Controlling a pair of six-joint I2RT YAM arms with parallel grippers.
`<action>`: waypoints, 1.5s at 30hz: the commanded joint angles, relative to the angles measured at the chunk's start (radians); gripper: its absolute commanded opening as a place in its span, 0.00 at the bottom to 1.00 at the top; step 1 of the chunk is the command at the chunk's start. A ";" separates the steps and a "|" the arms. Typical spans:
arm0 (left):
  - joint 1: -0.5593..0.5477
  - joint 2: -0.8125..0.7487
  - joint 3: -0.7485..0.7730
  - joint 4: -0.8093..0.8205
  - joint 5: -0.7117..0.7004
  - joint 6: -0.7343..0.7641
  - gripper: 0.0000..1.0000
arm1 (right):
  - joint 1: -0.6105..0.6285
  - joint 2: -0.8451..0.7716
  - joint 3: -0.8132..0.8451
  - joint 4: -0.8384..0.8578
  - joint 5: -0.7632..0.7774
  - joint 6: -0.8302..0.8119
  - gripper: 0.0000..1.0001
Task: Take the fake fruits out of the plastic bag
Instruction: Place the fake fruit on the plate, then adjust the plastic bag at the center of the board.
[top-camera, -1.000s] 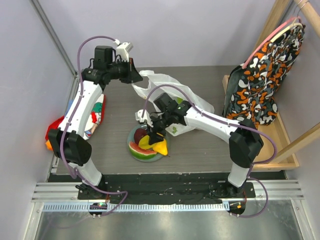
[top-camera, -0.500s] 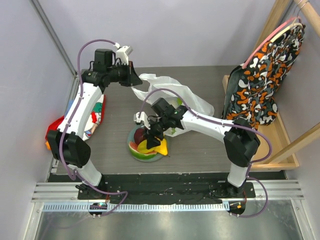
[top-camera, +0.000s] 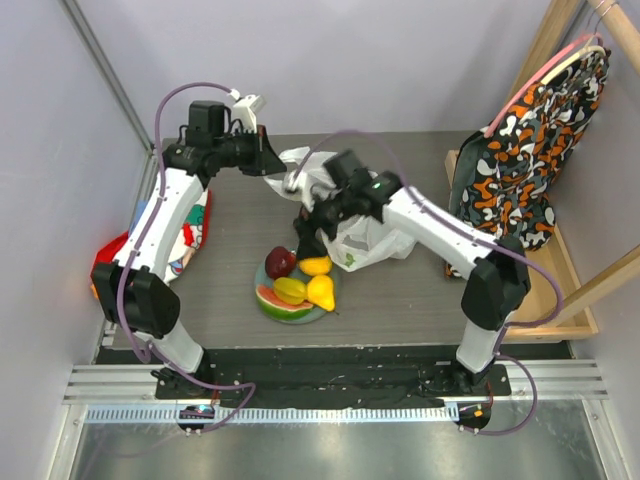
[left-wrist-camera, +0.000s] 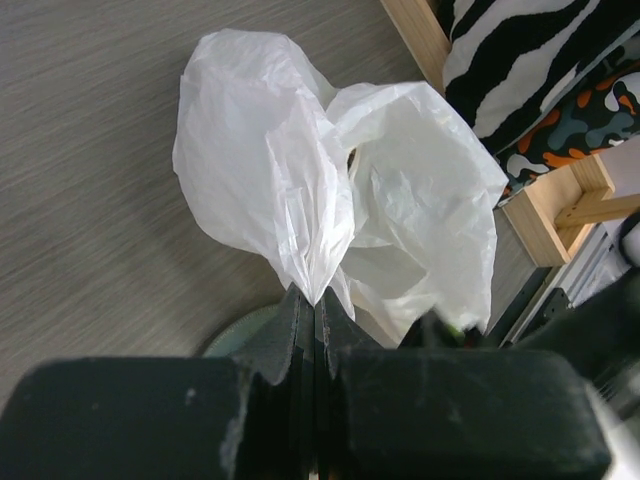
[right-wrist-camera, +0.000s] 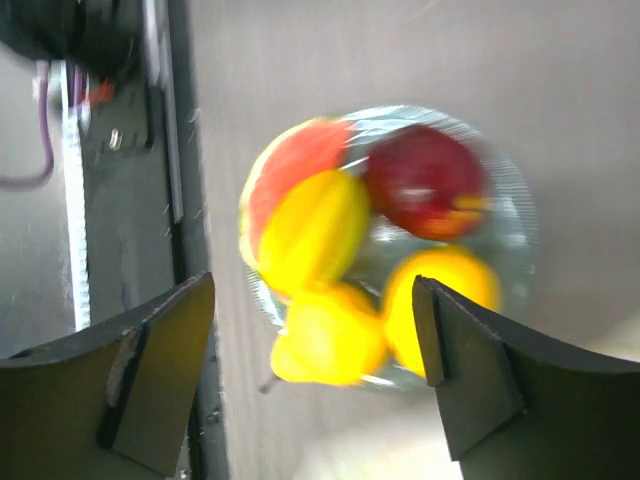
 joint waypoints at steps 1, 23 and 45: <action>0.004 -0.076 -0.043 0.031 0.044 -0.006 0.00 | -0.168 -0.125 0.187 -0.138 -0.069 0.006 0.85; -0.009 -0.200 -0.195 0.050 0.248 -0.066 0.00 | -0.277 0.143 0.143 0.095 0.616 -0.031 0.66; -0.101 -0.260 -0.299 -0.025 0.272 0.045 0.00 | -0.265 0.280 0.330 -0.048 0.414 -0.255 0.74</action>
